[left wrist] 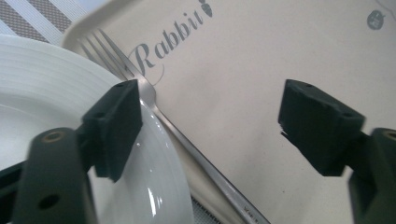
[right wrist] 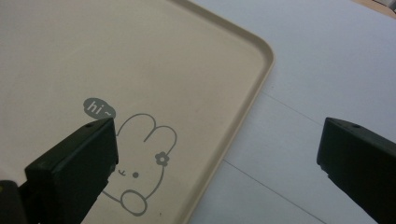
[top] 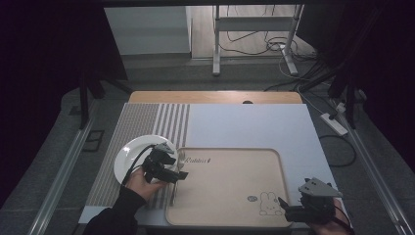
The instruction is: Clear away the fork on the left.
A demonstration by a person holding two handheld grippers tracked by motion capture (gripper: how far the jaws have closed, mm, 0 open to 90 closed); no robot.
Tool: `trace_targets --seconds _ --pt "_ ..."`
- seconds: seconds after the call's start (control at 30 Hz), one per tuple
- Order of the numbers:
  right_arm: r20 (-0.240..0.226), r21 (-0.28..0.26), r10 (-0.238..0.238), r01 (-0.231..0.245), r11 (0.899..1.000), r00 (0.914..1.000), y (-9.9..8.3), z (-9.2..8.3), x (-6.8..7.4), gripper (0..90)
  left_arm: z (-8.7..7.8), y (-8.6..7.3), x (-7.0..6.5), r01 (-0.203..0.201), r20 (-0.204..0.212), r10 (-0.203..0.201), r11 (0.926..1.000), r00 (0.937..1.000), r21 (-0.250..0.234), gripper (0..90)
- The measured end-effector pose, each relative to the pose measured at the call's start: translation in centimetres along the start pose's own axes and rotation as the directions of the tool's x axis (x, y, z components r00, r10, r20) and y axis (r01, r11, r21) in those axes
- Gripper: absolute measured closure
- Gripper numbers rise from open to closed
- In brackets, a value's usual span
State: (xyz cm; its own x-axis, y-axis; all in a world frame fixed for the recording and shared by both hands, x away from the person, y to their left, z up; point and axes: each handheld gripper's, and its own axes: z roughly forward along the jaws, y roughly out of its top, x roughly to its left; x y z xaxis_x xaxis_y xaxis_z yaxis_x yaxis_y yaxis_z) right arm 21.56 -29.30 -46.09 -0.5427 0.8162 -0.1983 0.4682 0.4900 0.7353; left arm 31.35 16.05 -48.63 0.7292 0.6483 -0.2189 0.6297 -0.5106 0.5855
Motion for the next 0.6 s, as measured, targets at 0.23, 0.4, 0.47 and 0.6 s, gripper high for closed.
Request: trace_targets --seconds 0.23,0.4,0.47,0.6 --pt "0.003 0.000 0.001 -0.001 1.000 1.0000 0.0 0.0 0.0 0.0 -0.4 -0.3 0.4 0.027 0.022 -0.027 0.9996 0.9994 -0.001 9.5" --pt "0.001 0.003 0.002 -0.002 1.000 1.0000 0.0 0.0 0.0 0.0 -0.4 -0.8 0.5 0.002 0.008 -0.002 0.9999 1.0000 0.016 1.6" --pt "0.000 0.004 0.002 -0.002 1.000 1.0000 0.0 0.0 0.0 0.0 -0.5 -1.0 0.6 0.009 0.014 -0.009 0.9999 0.9999 0.014 0.4" --pt "0.000 0.004 0.002 -0.002 1.000 1.0000 0.0 0.0 0.0 0.0 -0.9 -1.4 0.8 0.009 0.017 -0.009 0.9999 0.9998 -0.005 0.0"
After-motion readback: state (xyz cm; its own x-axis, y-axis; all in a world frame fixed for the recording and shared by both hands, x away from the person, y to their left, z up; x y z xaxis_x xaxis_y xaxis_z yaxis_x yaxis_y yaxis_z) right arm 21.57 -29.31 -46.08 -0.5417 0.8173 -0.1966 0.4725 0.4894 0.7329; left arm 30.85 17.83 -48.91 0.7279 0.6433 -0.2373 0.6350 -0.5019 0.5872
